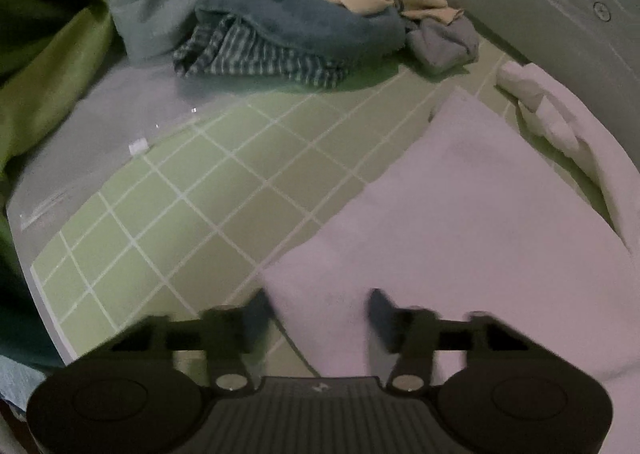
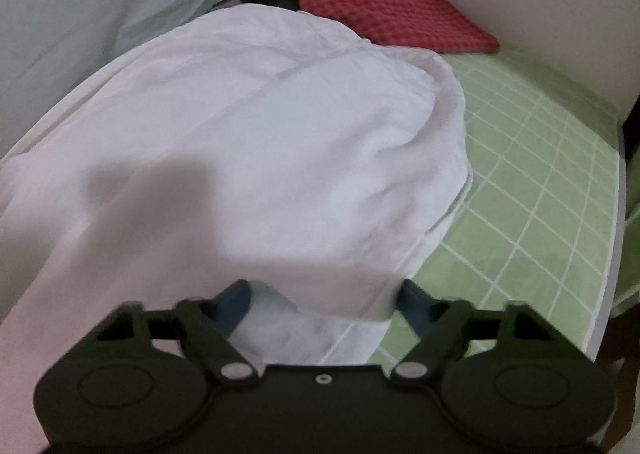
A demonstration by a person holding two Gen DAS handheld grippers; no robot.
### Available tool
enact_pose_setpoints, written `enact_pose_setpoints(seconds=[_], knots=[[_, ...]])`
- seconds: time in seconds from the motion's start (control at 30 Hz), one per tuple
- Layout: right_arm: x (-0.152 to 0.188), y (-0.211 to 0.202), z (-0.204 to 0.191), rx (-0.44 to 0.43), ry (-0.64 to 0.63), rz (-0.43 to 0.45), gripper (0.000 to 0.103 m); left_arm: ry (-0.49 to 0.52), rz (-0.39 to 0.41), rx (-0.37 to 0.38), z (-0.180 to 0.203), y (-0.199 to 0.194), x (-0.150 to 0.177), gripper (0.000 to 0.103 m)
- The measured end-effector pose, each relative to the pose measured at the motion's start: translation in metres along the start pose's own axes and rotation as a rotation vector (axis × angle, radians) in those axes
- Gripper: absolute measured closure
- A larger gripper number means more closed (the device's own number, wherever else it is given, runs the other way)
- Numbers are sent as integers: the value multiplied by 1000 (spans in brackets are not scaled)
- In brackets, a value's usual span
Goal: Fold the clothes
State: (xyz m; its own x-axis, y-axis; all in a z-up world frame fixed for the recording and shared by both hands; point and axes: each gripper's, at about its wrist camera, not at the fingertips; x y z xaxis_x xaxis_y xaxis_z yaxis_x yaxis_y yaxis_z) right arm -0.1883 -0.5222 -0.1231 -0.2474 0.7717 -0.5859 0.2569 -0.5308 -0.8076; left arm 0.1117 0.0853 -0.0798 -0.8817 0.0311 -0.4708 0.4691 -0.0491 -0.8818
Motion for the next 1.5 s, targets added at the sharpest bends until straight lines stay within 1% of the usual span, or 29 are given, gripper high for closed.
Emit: enact_pose_setpoints(seconds=[0.03,0.07,0.1,0.17,0.23,0.4,0.5,0.63,0.7,0.73,0.77,0.8,0.83,0.87,0.9,0.93,0.97,1.0,1.03,1.07,1.1,1.17,1.23,1.33,1.4,1.5], knots=[[0,-2,-3,4,-37,7,61,-1,12,-5,-1,-1,0,82],[0,-4,-6,8,-73,15,81,-10,23,7,-4,-2,1,89],[0,-6,-9,10,-106,20,82,-24,31,26,-9,-3,1,94],[2,-9,-11,13,-154,23,88,-52,42,55,-18,-5,1,96],[7,-13,-13,20,-198,34,91,-58,50,54,-22,-9,3,97],[26,-30,-7,37,-288,56,93,-41,66,26,-36,-24,15,97],[42,-41,7,34,-309,47,93,-76,55,5,-59,-31,30,97],[66,-62,24,11,-326,19,94,-128,42,-67,-87,-37,51,97],[79,-69,25,7,-359,9,94,-151,35,-78,-96,-40,57,96],[84,-72,26,5,-375,9,93,-156,32,-79,-98,-42,58,95],[87,-74,26,1,-392,14,92,-155,30,-79,-98,-44,58,90],[88,-75,26,-4,-398,17,90,-151,30,-84,-97,-47,57,88],[86,-75,29,-14,-387,12,88,-144,31,-92,-94,-50,56,84],[82,-74,32,-27,-367,5,81,-136,35,-94,-91,-54,56,76],[76,-72,36,-45,-326,-4,76,-128,43,-89,-87,-58,55,65],[70,-72,40,-62,-277,-8,67,-122,55,-82,-83,-61,55,60],[63,-71,46,-78,-225,-10,62,-116,70,-74,-76,-66,55,51],[55,-69,53,-94,-170,-7,59,-109,85,-65,-69,-70,56,47],[47,-67,59,-109,-119,-1,55,-103,96,-55,-61,-73,56,45],[40,-65,66,-122,-73,9,50,-97,106,-44,-52,-77,57,41],[33,-62,73,-133,-30,21,46,-91,116,-33,-43,-80,58,38],[18,-56,84,-144,40,53,36,-88,124,-10,-25,-85,60,37],[0,-45,96,-132,90,71,33,-85,128,13,-5,-89,63,36],[-25,-17,112,-115,132,52,32,-70,129,31,28,-94,69,35],[-41,1,123,-104,161,39,32,-54,119,41,53,-99,74,31],[-66,28,139,-87,203,20,33,-17,128,67,85,-109,78,29]])
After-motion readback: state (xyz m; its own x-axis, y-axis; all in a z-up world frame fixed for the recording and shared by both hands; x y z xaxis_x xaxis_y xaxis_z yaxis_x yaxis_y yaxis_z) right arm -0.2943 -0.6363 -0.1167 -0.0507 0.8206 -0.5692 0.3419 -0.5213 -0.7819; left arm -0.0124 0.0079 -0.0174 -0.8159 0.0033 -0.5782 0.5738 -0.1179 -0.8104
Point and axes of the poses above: each gripper's, at about its wrist camera, not at the fingertips, and y roughly the way its jaws point, z to its right, x to its underside, and after that the axes turned 7 degrees about y, right-handed
